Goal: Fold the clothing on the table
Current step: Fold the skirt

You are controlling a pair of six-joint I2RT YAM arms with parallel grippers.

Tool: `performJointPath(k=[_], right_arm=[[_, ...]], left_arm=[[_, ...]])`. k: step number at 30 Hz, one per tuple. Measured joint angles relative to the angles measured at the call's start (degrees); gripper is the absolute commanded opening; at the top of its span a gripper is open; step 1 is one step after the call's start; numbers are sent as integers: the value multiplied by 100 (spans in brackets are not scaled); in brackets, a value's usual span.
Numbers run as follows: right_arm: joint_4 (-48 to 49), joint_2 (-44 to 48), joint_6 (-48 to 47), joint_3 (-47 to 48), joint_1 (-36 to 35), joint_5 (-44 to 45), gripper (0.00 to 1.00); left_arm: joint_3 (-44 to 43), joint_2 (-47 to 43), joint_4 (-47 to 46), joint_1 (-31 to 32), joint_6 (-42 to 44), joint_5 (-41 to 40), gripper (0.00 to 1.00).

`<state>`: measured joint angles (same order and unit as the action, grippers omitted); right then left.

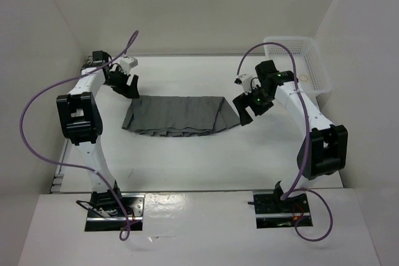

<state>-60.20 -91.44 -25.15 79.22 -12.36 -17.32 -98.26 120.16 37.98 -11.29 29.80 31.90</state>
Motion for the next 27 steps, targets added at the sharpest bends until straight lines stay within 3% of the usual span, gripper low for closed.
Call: performJointPath(k=[6,17,25,27], right_arm=[[-17,133,15,-11,181,-33,99],[-50,129,24,-11,273,-48,99],[-70,127,48,-11,304,-50,99],[-70,127,70,-11,328,-48,99]], left_arm=[[-17,83,223,361,442,59,88],[-98,431,321,343,787,-164,88],[-365,678,442,275,942,-201,76],[-365,730,466,234,951,-201,66]])
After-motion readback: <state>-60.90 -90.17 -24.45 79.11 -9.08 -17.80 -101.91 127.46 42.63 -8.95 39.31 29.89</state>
